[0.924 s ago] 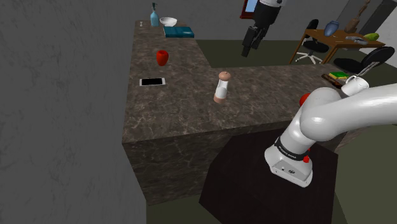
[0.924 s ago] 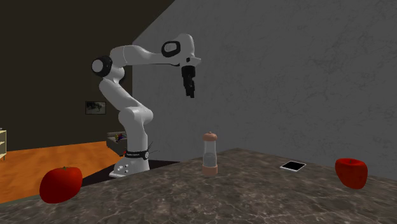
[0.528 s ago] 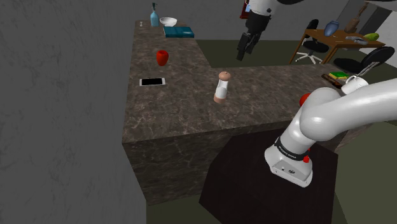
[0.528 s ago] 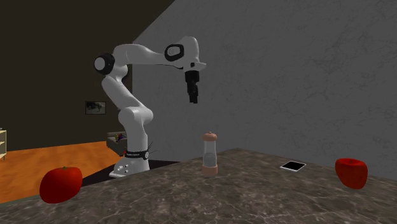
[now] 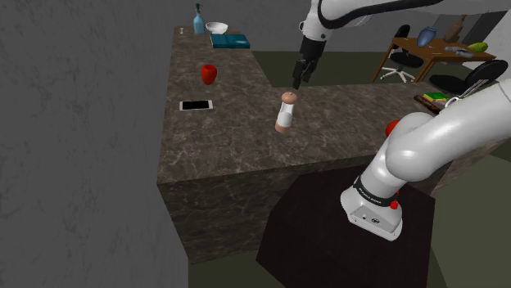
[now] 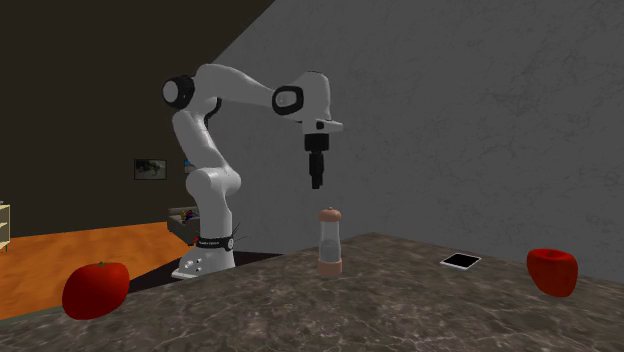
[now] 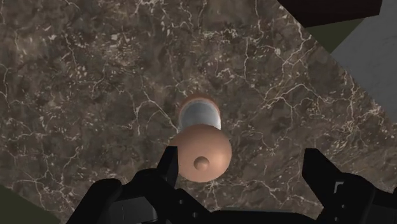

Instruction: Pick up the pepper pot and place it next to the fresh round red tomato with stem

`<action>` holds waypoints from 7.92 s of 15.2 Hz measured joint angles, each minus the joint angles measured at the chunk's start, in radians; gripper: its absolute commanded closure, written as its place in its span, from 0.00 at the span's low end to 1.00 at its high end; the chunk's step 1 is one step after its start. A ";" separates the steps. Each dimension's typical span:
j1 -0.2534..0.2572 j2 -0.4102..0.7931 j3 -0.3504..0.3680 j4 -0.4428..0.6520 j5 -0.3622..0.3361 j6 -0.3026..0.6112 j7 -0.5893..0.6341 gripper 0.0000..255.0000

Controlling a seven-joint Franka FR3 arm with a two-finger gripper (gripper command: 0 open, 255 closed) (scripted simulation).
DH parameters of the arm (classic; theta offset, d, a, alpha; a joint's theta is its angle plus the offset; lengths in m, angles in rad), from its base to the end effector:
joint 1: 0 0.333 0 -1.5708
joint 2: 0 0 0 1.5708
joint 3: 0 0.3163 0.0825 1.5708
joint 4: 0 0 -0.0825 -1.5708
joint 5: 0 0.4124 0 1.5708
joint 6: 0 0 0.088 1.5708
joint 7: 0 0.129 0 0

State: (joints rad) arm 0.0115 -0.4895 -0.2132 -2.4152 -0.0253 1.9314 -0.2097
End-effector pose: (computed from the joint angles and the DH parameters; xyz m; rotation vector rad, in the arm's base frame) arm 0.4201 -0.0896 0.4517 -3.0657 -0.0637 -0.0175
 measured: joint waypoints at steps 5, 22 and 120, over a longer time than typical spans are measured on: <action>0.005 0.153 -0.072 0.022 0.038 0.089 -0.102 0.00; 0.010 0.207 -0.085 -0.041 0.054 0.202 -0.127 1.00; -0.071 0.101 -0.906 0.823 -0.303 -0.625 -1.042 1.00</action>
State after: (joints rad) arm -0.0595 -0.3885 -1.1195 -1.5921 -0.3287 1.3063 -1.2513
